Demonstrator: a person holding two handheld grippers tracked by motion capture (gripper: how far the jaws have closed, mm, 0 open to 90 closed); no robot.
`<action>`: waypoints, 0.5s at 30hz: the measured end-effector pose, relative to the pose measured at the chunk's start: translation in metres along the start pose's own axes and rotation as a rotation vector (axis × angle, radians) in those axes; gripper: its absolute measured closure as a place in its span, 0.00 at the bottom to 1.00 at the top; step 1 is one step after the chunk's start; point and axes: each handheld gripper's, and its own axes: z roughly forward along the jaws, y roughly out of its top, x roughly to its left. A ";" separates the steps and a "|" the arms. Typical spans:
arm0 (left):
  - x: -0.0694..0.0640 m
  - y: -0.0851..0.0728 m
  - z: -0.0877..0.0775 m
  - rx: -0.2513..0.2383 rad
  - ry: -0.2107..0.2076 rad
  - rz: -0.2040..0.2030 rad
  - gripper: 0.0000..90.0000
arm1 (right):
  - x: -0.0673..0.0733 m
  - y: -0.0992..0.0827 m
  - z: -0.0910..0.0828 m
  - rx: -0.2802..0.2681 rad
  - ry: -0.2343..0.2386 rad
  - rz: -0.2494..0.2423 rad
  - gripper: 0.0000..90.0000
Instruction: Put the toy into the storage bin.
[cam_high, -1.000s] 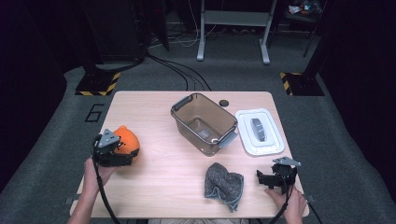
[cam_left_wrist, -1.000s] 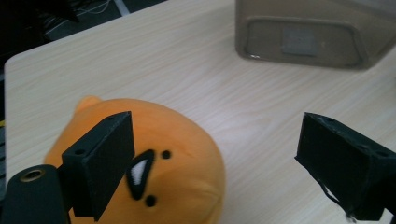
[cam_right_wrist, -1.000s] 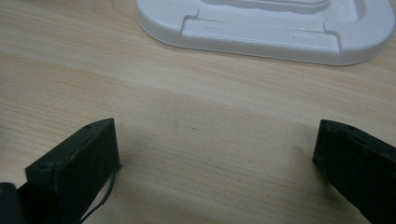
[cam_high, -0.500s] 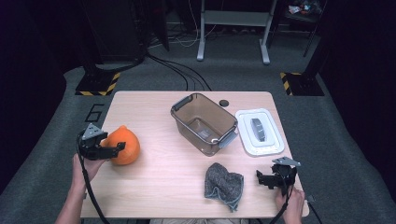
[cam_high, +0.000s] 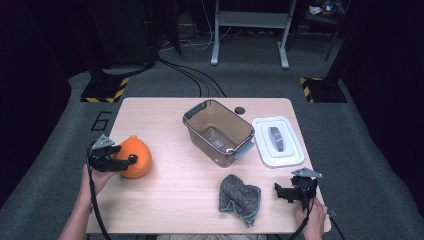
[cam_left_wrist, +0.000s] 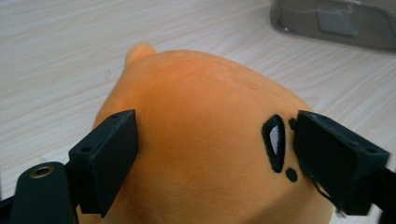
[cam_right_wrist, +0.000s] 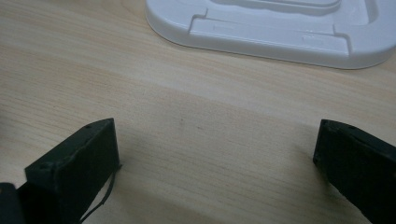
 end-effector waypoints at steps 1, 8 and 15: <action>-0.002 0.000 0.001 0.007 -0.001 0.014 0.20 | 0.000 0.000 0.000 0.002 0.001 -0.001 0.00; -0.013 -0.002 0.012 0.045 0.038 0.037 0.42 | 0.000 0.000 0.000 0.001 0.001 -0.001 0.00; -0.018 0.000 0.015 0.049 0.090 0.057 0.67 | 0.000 0.000 0.000 0.002 0.001 -0.002 0.00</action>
